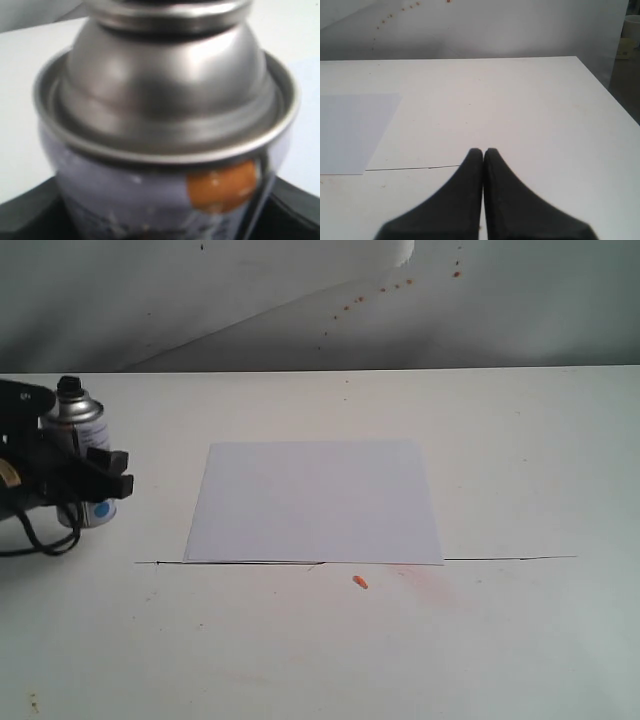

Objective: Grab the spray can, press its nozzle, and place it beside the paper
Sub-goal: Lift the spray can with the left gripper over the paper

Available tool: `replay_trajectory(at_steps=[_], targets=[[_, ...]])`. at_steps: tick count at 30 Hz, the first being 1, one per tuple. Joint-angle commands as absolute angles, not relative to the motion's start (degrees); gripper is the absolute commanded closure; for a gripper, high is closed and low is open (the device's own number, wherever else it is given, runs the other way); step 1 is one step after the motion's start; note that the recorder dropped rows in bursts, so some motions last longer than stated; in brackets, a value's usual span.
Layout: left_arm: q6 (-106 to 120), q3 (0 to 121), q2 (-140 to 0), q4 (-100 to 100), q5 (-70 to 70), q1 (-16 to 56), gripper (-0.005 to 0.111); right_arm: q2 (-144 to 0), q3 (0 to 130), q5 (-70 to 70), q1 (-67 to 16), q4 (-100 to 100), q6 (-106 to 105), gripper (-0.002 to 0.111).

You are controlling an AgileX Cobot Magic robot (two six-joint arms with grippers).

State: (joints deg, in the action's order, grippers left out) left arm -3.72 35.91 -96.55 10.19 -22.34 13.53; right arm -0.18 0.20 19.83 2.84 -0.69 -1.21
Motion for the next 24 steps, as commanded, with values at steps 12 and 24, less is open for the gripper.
replay_trajectory(at_steps=[12,24], targets=[[17.18,55.69,-99.97,3.95,0.84,26.02,0.107,0.00,0.00,19.60,2.79,0.00,-1.46,0.108],[14.59,64.54,-104.93,11.29,5.53,28.21,0.107,0.00,0.00,19.60,2.79,0.00,-1.46,0.108]])
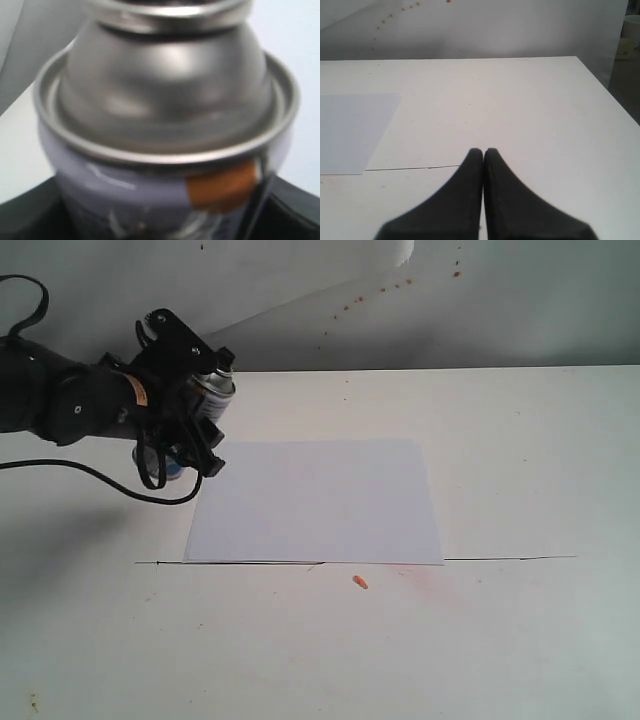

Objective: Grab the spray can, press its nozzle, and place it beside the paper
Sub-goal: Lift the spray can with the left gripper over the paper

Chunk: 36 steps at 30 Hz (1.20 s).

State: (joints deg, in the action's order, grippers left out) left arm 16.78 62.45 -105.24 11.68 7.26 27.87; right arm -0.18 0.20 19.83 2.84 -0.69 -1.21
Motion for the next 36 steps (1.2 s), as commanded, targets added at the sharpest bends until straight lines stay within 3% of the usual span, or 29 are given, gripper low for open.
replay_trajectory(at_steps=[1,19,29,36], targets=[[13.86,64.62,-104.79,11.05,5.09,28.21,0.107,0.00,0.00,19.60,2.79,0.00,-1.46,0.108],[13.37,64.62,-104.99,8.35,2.77,28.07,0.107,0.00,0.00,19.60,2.79,0.00,-1.46,0.108],[-25.61,64.92,-107.59,53.59,3.51,27.97,0.107,0.00,0.00,19.60,2.79,0.00,-1.46,0.108],[-42.18,65.65,-108.32,74.85,12.79,31.58,0.107,0.00,0.00,19.60,2.79,0.00,-1.46,0.108]])
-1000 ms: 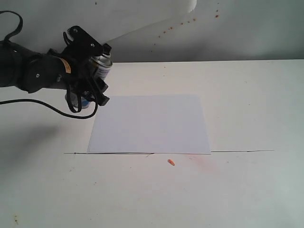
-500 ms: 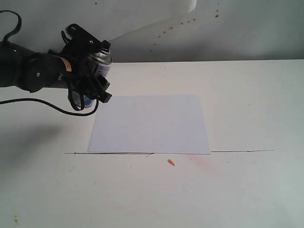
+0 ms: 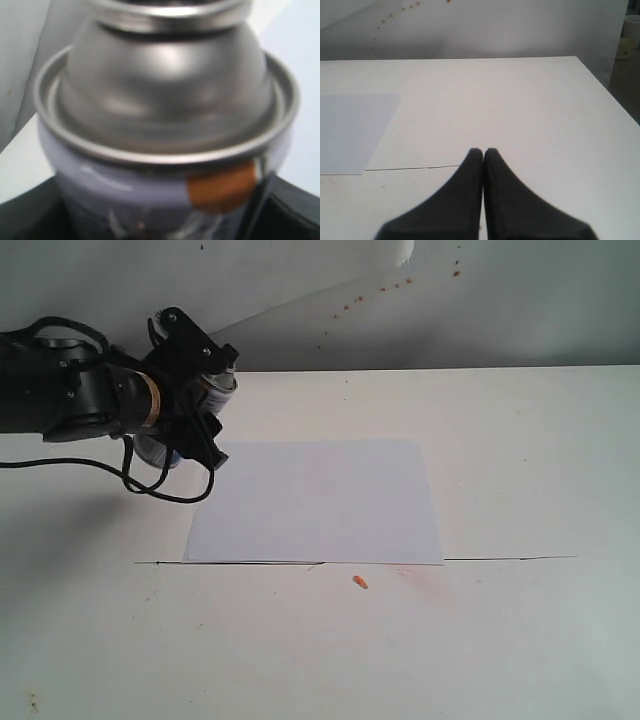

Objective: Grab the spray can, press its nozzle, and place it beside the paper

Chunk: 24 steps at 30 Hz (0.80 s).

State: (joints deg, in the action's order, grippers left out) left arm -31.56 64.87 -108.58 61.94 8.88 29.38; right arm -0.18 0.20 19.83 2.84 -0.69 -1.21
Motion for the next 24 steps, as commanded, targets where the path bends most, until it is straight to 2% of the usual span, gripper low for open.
replay_trajectory(at_steps=[1,16,24], targets=[[-43.75,65.65,-108.32,76.86,13.67,32.11,0.107,0.00,0.00,19.60,2.79,0.00,-1.46,0.108],[-44.73,65.79,-108.61,82.30,30.35,42.43,0.107,0.00,0.00,19.60,2.79,0.00,-1.46,0.108],[-43.28,71.34,-115.61,81.69,40.90,48.08,0.107,0.00,0.00,19.60,2.79,0.00,-1.46,0.108]])
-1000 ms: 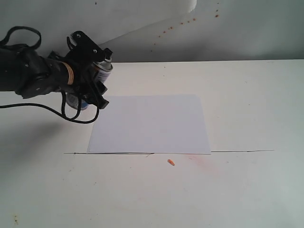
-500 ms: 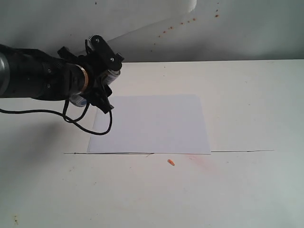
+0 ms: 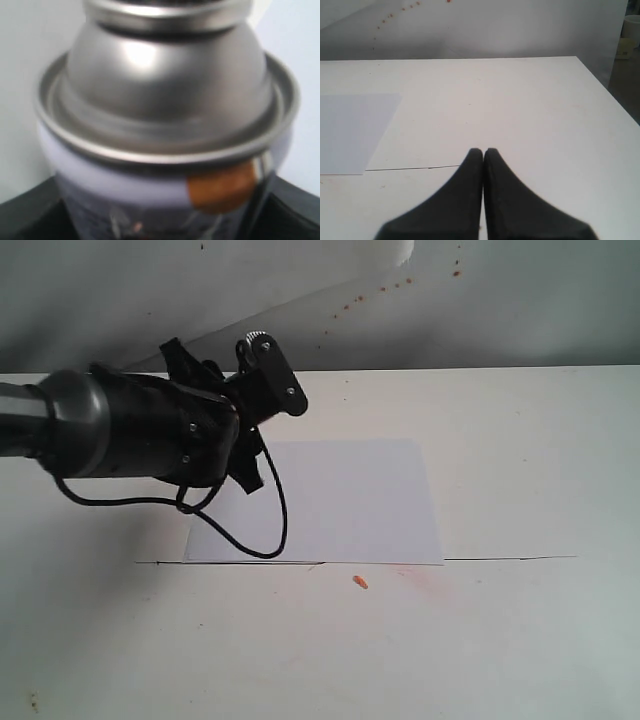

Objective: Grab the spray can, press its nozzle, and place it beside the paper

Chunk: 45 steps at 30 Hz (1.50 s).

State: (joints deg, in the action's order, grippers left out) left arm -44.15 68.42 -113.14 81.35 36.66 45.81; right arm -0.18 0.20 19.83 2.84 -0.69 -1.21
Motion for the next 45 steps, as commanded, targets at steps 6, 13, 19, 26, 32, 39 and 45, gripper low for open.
replay_trajectory(at_steps=[6,13,19,26,32,39,45], targets=[[-42.87,74.36,-117.44,81.77,40.40,50.20,0.107,0.00,0.00,19.60,2.79,0.00,-1.46,0.108],[-42.99,74.36,-117.44,81.12,42.36,50.20,0.107,0.00,0.00,19.60,2.79,0.00,-1.46,0.108],[-42.99,74.25,-117.44,78.60,43.05,50.20,0.107,0.00,0.00,19.60,2.79,0.00,-1.46,0.108],[-38.95,73.99,-117.44,74.10,40.79,50.20,0.107,0.00,0.00,19.60,2.79,0.00,-1.46,0.108],[-37.39,69.54,-117.44,74.06,39.52,50.20,0.107,0.00,0.00,-7.37,2.79,-8.65,-1.07,0.108],[-38.88,69.55,-117.44,76.46,39.05,50.20,0.107,0.00,0.00,-28.99,2.79,-17.15,-1.07,0.108],[-38.88,69.55,-117.44,77.03,39.05,50.20,0.107,0.00,0.80,-25.14,2.79,-18.23,2.35,0.108]])
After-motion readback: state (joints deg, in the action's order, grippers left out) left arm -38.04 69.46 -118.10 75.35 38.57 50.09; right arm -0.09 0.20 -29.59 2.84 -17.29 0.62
